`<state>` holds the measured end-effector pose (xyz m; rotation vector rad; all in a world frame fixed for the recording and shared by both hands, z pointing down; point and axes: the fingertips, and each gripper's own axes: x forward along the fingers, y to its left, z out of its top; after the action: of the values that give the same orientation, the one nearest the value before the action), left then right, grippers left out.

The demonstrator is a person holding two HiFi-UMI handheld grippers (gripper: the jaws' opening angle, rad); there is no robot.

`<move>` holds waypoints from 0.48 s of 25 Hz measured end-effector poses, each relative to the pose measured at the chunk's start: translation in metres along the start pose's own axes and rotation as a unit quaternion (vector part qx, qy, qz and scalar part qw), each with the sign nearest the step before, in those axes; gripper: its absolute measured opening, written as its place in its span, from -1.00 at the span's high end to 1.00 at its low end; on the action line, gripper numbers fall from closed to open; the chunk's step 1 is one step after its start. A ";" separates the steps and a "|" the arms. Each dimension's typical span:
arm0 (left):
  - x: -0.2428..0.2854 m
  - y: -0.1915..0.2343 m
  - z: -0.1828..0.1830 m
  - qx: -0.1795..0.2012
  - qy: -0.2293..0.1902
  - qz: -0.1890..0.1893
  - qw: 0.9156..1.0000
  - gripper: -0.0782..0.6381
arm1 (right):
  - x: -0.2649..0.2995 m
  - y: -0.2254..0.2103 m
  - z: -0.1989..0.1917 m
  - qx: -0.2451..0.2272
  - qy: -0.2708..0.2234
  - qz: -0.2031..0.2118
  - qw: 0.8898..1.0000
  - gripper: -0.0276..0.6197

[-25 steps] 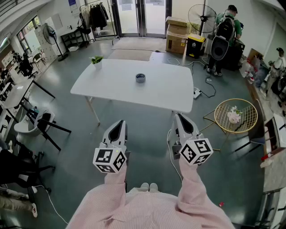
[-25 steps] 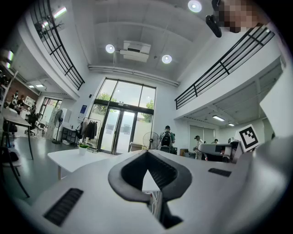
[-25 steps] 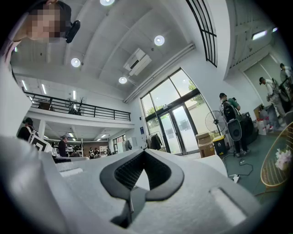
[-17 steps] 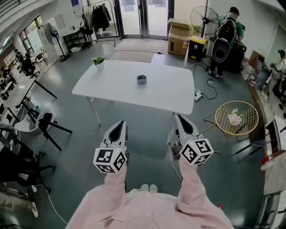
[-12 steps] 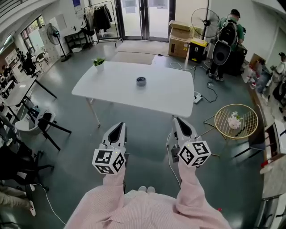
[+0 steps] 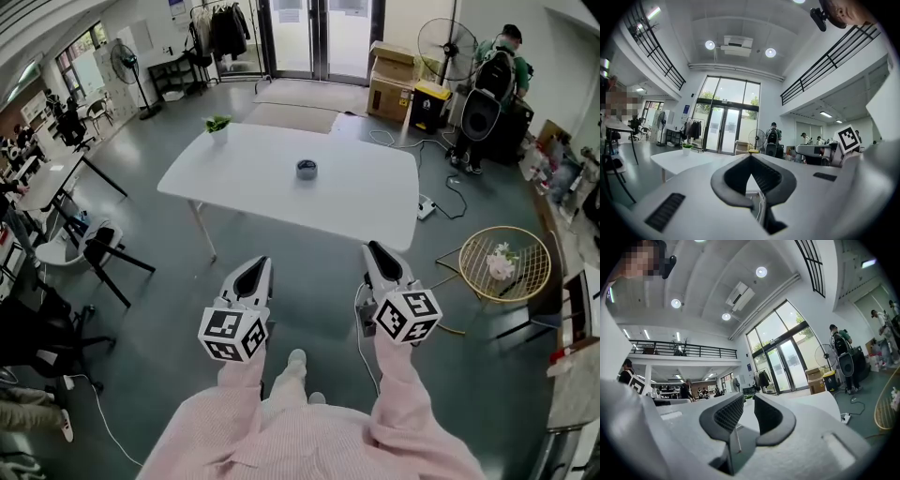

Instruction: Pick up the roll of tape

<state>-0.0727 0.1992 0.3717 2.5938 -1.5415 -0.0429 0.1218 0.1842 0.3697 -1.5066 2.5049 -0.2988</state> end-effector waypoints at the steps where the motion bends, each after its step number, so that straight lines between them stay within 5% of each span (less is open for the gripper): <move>1: 0.003 0.004 -0.001 -0.001 0.002 0.001 1.000 0.78 | 0.006 -0.001 -0.002 0.001 0.002 0.000 1.000 0.73; 12: 0.083 0.066 0.001 -0.005 0.004 0.002 1.000 0.78 | 0.094 -0.045 -0.018 0.014 0.011 -0.018 1.000 0.53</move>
<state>-0.0902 0.0949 0.3819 2.5791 -1.5392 -0.0392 0.1116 0.0810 0.3934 -1.5481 2.4817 -0.3557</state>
